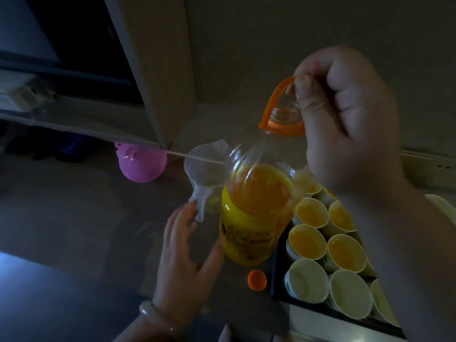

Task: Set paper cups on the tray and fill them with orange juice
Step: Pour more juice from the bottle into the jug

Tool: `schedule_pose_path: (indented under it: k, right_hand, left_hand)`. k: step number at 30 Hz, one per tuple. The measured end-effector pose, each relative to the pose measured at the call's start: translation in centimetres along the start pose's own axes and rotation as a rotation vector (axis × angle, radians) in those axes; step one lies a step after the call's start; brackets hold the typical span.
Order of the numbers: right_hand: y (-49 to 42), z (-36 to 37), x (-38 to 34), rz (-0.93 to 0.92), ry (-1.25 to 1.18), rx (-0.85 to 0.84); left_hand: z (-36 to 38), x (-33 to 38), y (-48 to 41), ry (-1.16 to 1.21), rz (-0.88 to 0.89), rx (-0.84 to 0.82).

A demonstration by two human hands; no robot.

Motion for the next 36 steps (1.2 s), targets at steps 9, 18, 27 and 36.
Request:
schedule_pose_path:
  k: [9,18,27,36]
  right_hand:
    - [3.0,2.2,0.3,0.016,0.013,-0.059]
    - [6.2,3.2,0.5,0.086,-0.034,-0.121]
    - [9.7,1.9,0.0,0.152,-0.12,-0.083]
    - [12.7,3.2,2.3,0.716,-0.443,0.045]
  left_hand:
    - [2.8,1.0,1.8,-0.063,-0.038,-0.247]
    - [4.2,-0.9,1.8,-0.067,-0.125,-0.223]
    - [3.5,-0.3,0.1,-0.087,-0.195,-0.235]
    - [1.8,3.0,-1.7,0.315,-0.172,-0.232]
Point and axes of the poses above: each hand's wrist, its own y-axis away from the middle knuckle, its own z-axis out of the palm, x = y × z, the point moved 4 cm from there along -y, towards the middle knuckle, and after that the axes turned 11 degrees about -y, right-handed, at the moved point
